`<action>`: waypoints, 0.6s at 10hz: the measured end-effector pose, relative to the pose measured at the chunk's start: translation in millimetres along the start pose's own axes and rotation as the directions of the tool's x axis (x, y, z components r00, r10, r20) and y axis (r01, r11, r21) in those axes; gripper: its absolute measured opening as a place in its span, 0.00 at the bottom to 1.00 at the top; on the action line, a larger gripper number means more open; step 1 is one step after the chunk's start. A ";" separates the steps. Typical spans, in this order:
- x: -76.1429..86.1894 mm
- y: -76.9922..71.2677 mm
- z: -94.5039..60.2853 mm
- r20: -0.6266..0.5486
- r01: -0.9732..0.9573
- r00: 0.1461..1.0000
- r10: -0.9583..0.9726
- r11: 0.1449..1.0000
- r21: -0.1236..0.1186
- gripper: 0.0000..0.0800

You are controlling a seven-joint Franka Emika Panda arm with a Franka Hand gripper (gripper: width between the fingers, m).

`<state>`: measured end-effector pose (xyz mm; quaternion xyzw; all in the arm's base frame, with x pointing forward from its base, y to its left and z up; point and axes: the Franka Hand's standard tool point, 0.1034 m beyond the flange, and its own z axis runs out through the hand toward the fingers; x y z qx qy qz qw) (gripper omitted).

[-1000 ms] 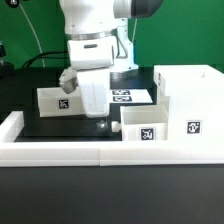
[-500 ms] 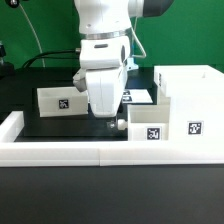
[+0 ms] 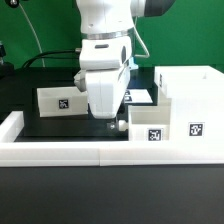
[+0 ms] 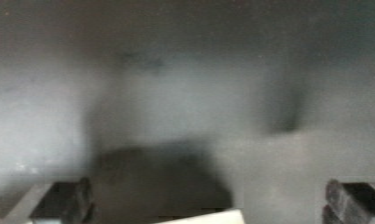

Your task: Assemble drawer

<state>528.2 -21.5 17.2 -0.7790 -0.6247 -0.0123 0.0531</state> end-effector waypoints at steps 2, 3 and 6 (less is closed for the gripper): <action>-2.7 0.5 -0.1 0.001 0.061 0.998 -0.061 0.998 -0.001 0.81; -7.8 1.2 -0.1 0.001 0.125 0.992 -0.125 0.992 0.004 0.81; -7.3 2.8 -0.7 0.018 0.161 0.987 -0.162 0.987 0.023 0.81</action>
Offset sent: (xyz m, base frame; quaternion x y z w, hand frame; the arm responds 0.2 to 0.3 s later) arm 0.0070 -0.0065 -0.0011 0.0332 -0.0192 -0.1155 0.9926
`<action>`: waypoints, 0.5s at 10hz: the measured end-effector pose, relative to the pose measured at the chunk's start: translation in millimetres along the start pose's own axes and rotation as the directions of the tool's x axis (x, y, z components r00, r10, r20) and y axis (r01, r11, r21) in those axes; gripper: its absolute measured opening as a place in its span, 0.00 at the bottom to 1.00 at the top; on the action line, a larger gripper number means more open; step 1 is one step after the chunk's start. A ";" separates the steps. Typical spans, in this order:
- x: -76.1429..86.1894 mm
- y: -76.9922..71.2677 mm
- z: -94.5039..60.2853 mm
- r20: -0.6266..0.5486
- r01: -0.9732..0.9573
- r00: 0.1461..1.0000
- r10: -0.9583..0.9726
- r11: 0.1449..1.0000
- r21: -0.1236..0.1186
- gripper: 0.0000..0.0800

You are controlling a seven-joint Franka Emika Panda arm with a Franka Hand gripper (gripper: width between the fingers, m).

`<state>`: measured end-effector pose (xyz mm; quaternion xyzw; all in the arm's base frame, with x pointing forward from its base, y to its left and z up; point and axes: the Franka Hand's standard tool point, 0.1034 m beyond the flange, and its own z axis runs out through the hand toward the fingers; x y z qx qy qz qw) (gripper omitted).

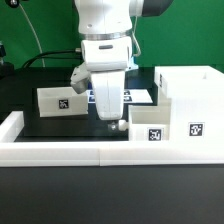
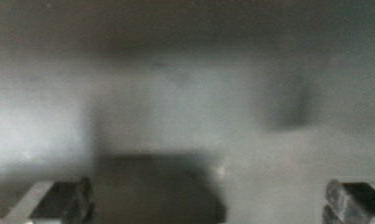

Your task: Assemble drawer

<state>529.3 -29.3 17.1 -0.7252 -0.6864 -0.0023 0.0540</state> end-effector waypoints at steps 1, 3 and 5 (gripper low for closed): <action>-0.3 -0.1 0.2 0.000 0.000 1.000 0.000 1.000 0.000 0.81; -0.4 -0.2 0.3 0.000 -0.001 1.000 0.001 1.000 0.001 0.81; -1.0 1.7 -0.2 0.001 0.072 0.997 -0.072 0.997 -0.002 0.81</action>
Offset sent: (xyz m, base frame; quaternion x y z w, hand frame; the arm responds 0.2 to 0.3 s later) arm 0.0000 0.0000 0.0000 0.0000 0.0000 0.0000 1.0000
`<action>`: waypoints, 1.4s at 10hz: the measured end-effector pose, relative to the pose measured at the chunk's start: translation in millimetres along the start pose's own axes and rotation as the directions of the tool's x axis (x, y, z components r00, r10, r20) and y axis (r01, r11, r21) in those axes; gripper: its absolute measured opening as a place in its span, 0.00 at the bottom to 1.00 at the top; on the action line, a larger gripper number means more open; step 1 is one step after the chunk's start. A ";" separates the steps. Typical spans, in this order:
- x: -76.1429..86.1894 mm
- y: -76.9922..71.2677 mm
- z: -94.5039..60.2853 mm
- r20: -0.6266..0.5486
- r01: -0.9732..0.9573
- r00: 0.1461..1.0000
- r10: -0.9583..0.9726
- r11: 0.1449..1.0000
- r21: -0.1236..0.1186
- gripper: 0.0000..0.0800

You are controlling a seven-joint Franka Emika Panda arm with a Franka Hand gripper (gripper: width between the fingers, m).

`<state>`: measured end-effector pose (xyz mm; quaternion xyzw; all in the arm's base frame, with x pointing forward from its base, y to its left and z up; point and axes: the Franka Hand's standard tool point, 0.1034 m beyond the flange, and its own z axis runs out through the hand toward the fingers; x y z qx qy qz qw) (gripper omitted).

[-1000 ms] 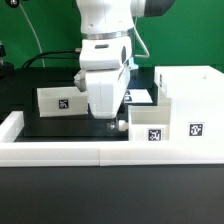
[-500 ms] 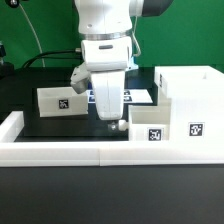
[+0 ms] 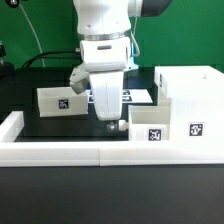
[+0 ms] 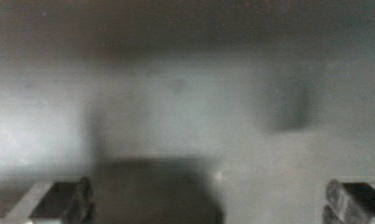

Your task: Assemble drawer

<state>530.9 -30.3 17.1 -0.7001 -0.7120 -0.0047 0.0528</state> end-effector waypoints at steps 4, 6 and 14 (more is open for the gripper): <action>21.5 4.4 -0.3 0.010 -0.033 0.999 0.034 0.999 -0.005 0.81; 37.7 4.4 2.7 0.006 -0.058 0.998 0.058 0.998 -0.018 0.81; 23.0 -15.9 4.4 0.019 -0.151 0.988 0.151 0.989 -0.002 0.81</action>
Offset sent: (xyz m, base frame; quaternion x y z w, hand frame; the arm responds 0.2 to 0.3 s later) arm 0.0139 0.0385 0.0011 -0.0077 -0.0043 -0.0084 0.9999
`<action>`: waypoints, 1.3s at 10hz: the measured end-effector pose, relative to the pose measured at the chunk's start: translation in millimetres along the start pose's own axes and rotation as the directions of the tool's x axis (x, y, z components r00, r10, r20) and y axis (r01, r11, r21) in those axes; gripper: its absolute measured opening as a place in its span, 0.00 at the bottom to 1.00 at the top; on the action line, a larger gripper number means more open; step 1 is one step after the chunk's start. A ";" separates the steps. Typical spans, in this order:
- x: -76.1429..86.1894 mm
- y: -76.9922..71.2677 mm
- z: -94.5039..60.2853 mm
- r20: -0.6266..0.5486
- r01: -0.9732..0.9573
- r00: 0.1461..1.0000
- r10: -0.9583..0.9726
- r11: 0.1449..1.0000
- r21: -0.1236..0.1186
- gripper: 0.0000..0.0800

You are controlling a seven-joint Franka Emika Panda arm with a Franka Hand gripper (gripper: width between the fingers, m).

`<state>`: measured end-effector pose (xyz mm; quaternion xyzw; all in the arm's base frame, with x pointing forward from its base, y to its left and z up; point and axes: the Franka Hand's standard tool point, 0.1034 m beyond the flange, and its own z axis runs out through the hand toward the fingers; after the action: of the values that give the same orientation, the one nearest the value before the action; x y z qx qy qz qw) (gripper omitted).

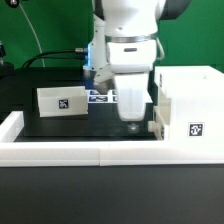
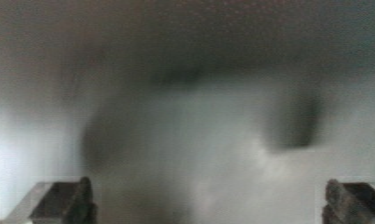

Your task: Assemble drawer

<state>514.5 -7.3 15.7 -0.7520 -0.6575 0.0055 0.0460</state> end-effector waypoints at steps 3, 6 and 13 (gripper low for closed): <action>-39.3 -20.9 -11.9 0.010 -0.014 1.000 0.014 1.000 0.009 0.81; -72.3 -42.0 -26.2 0.017 -0.066 0.998 0.066 0.998 -0.017 0.81; -89.2 -61.0 -31.6 0.018 -0.283 0.959 0.283 0.959 -0.026 0.81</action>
Offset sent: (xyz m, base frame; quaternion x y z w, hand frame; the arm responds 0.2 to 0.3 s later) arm -0.0354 -0.0335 0.0103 0.0035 0.0004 -0.0201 0.9998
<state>444.3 -89.5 47.1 -0.8387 -0.5437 0.0124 0.0288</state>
